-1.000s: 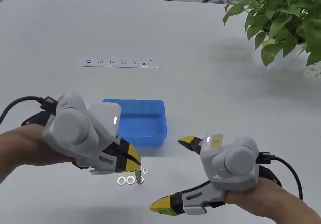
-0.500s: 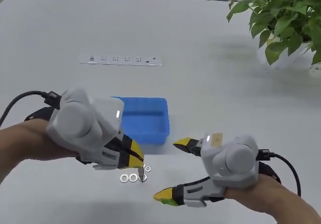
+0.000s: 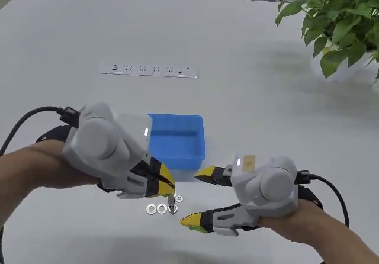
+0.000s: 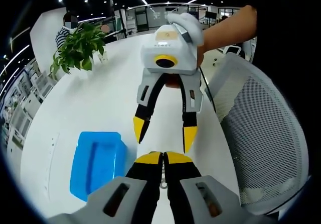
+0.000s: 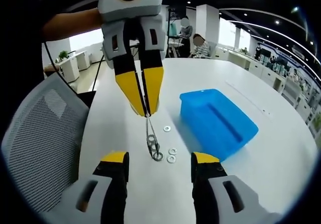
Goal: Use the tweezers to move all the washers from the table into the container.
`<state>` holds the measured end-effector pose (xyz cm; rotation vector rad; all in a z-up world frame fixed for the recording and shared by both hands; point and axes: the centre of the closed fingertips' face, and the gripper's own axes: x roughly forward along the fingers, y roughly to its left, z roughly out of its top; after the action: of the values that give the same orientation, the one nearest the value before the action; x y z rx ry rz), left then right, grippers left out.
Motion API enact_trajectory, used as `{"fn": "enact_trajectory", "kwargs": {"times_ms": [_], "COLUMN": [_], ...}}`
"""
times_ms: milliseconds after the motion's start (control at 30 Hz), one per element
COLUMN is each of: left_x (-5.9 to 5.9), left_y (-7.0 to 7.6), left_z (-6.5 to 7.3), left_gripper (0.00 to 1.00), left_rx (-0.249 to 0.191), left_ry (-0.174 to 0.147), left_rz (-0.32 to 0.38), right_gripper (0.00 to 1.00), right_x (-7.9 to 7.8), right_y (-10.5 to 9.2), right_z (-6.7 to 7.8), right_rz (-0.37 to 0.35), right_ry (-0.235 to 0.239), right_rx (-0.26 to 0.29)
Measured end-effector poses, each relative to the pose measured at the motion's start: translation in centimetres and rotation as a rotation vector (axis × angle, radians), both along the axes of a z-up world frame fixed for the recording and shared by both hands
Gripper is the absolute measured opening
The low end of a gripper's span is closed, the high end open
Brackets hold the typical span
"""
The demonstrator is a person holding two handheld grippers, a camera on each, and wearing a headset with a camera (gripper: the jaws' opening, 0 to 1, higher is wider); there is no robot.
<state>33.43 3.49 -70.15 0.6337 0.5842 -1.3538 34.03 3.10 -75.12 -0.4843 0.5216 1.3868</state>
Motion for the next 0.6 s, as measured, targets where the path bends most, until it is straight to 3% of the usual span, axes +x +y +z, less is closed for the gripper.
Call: {"fn": "enact_trajectory", "kwargs": {"times_ms": [333,600], "left_x": [-0.1,-0.2], "left_y": [0.0,0.0], "left_z": [0.0,0.0], "left_gripper": [0.05,0.05], "left_rx": [-0.003,0.002], "left_ry": [0.004,0.003], "left_rz": [0.012,0.008], "right_gripper": [0.32,0.22], "right_x": [-0.8,-1.2], "right_y": [1.5,2.3], "right_z": [-0.6,-0.9], "right_rz": [0.082,0.136], "right_ry": [0.000,-0.013], "right_rx": [-0.013,-0.028]}}
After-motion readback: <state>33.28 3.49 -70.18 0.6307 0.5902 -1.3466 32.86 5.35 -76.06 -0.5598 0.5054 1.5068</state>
